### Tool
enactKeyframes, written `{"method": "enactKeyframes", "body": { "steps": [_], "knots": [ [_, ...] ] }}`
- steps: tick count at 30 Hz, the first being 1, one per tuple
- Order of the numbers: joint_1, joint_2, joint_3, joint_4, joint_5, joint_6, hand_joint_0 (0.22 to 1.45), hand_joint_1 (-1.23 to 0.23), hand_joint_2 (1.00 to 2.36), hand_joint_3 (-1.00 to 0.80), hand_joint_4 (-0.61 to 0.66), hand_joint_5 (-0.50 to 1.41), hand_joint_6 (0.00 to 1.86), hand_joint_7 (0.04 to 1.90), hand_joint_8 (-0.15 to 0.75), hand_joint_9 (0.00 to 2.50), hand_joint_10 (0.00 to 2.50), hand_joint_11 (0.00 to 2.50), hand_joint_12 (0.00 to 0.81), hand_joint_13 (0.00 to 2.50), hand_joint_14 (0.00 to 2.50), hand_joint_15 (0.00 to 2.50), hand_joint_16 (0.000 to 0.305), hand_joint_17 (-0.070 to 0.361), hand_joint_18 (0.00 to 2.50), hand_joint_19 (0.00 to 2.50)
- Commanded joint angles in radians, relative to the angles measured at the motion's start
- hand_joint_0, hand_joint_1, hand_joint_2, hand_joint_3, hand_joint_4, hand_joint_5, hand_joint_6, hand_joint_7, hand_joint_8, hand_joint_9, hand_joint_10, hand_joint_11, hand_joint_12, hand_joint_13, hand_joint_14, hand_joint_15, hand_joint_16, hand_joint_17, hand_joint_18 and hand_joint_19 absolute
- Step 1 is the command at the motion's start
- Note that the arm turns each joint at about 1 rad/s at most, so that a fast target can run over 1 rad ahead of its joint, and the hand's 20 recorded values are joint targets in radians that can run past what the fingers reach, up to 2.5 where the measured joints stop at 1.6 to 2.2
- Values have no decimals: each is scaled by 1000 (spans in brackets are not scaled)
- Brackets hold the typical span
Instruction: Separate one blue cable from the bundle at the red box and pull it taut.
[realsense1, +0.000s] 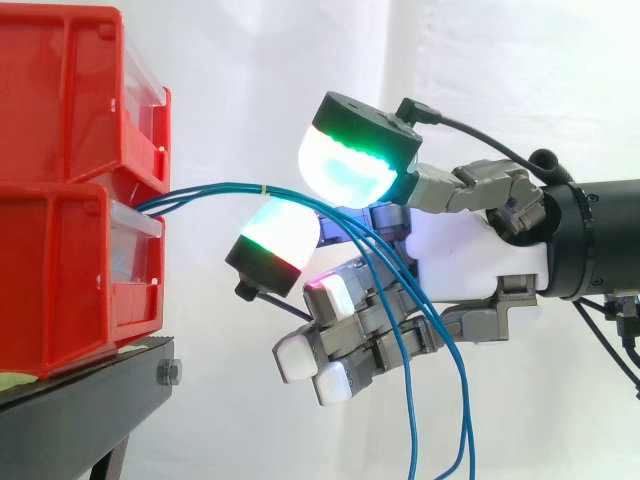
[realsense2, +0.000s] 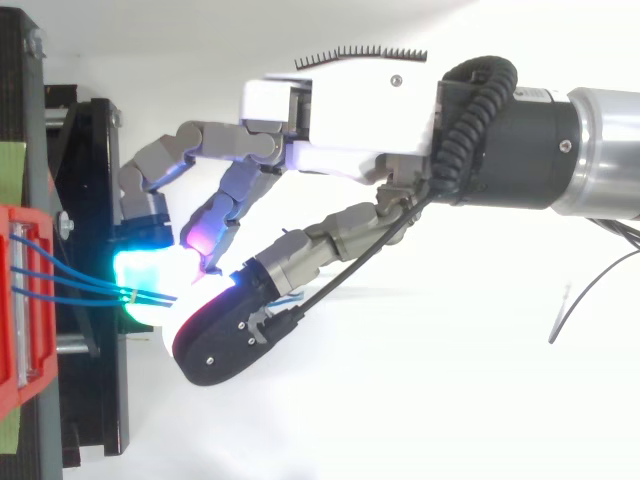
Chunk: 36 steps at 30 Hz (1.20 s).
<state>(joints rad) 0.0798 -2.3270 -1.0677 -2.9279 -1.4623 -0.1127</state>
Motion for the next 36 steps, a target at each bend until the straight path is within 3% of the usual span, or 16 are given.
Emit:
{"method": "enactKeyframes", "body": {
  "steps": [1, 6, 13, 17, 20, 25, 36],
  "knots": [
    [0, 0, 0, 1, 0, 1, 616, -665, 1006, -438, 76, -92, 630, 1265, 324, 1048, 22, 750, 338, 818, 16, 456, 35, 79, 635, 592],
    [0, 0, 0, -4, 0, 1, 571, -652, 1000, -500, 76, -92, 623, 1275, 327, 1037, 23, 747, 347, 813, 16, 455, 35, 80, 609, 585],
    [0, 0, 0, -2, 0, 1, 500, -745, 1000, -500, 106, -95, 666, 1208, 347, 1058, 21, 755, 363, 829, 17, 449, 39, 87, 647, 569],
    [2, 0, 0, -2, 0, -1, 625, -780, 1000, -500, 76, -106, 741, 1182, 330, 1068, 23, 780, 339, 825, 16, 452, 34, 77, 635, 575],
    [2, 0, 0, -4, 0, 1, 619, -792, 1017, -283, 19, -121, 804, 1174, 335, 1067, 22, 771, 331, 815, 16, 443, 31, 70, 591, 548],
    [3, 0, 0, -4, 0, 1, 643, -874, 1023, -180, -35, -152, 845, 1153, 328, 1003, 20, 766, 325, 794, 17, 440, 31, 69, 575, 535],
    [3, 0, -2, -7, 2, 5, 792, -957, 1008, -418, -100, -169, 881, 1205, 323, 999, 23, 788, 296, 785, 16, 437, 28, 62, 592, 521]
  ]
}}
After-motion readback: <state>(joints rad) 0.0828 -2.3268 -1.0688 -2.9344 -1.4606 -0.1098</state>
